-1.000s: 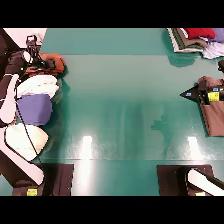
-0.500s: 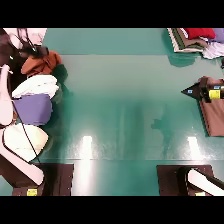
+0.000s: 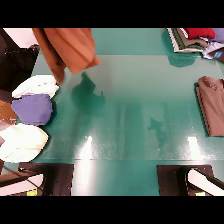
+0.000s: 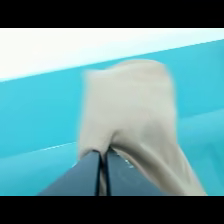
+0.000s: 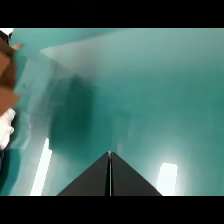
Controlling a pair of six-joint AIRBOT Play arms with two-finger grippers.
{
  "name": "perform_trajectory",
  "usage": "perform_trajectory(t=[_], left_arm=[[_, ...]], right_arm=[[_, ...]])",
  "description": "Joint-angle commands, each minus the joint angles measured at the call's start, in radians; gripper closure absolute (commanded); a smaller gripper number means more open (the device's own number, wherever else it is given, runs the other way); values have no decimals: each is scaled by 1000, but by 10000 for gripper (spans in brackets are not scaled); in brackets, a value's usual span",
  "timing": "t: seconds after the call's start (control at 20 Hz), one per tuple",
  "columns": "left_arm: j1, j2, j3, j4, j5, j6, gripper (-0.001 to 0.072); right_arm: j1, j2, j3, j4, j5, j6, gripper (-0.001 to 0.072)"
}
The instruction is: Fold the shirts.
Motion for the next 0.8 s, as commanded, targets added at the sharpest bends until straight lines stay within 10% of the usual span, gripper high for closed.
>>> perform_trajectory(t=[0.0, 0.45, 0.55, 0.75], left_arm=[[-164, 91, -18, -1, -151, -33, 683], [-551, -41, -559, -202, -28, -45, 666], [-572, -99, -586, -231, -24, -47, 75], [-497, -81, -575, -132, -121, -46, 50]], right_arm=[[0, 0, 149, -1, 34, 1, 695], [0, 2, 249, -2, 169, 1, 695], [0, 2, 249, -2, 189, 1, 695], [0, 2, 249, -2, 211, 1, 695]])
